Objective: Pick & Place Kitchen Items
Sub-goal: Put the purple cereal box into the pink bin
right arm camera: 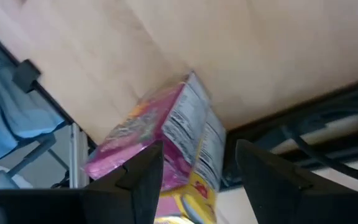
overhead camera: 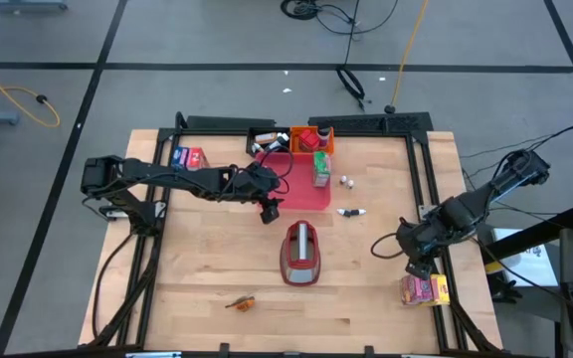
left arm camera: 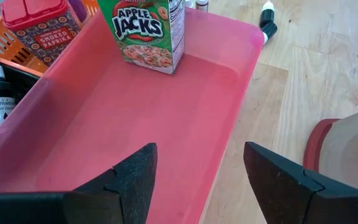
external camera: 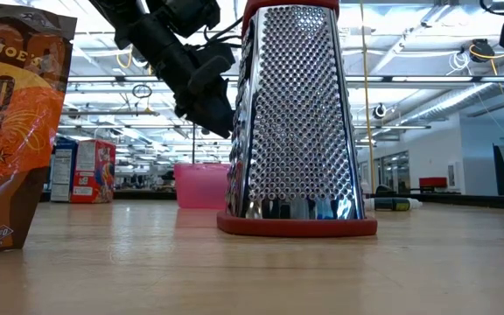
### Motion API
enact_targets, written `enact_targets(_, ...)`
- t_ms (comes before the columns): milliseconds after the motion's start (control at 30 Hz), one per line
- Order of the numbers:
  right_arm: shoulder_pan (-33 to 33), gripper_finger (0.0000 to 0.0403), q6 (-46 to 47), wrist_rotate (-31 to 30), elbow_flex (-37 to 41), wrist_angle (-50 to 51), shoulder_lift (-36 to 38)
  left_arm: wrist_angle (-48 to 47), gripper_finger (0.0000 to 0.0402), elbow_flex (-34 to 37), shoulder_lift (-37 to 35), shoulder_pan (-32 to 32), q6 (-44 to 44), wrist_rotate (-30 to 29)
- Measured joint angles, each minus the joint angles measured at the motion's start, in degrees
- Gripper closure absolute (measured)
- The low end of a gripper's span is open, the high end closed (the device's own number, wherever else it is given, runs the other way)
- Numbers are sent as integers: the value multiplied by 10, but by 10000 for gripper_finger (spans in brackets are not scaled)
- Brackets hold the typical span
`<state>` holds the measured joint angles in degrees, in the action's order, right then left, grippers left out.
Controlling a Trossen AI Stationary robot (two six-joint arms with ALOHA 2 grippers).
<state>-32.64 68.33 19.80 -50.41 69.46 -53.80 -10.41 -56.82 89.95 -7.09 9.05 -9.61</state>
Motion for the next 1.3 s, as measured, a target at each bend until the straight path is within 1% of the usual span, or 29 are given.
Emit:
enact_targets(167,-32,209,31,15,12,-15,5,0,158,0,0,0,1,0)
enact_targets(400,-68,209,55,15,12,-35,6,0,158,0,0,0,5,0)
enact_targets(567,-69,209,62,10,12,-37,10,3,158,0,0,0,4,0)
enact_targets(833,-69,209,53,14,12,-84,17,6,158,0,0,0,16,0)
enact_targets(1067,-101,209,65,12,13,-80,17,6,158,0,0,0,20,0)
enact_targets(1200,-122,209,74,11,37,-87,17,6,158,0,0,0,27,0)
enact_targets(1300,-129,209,76,17,64,-128,17,7,158,0,0,0,27,0)
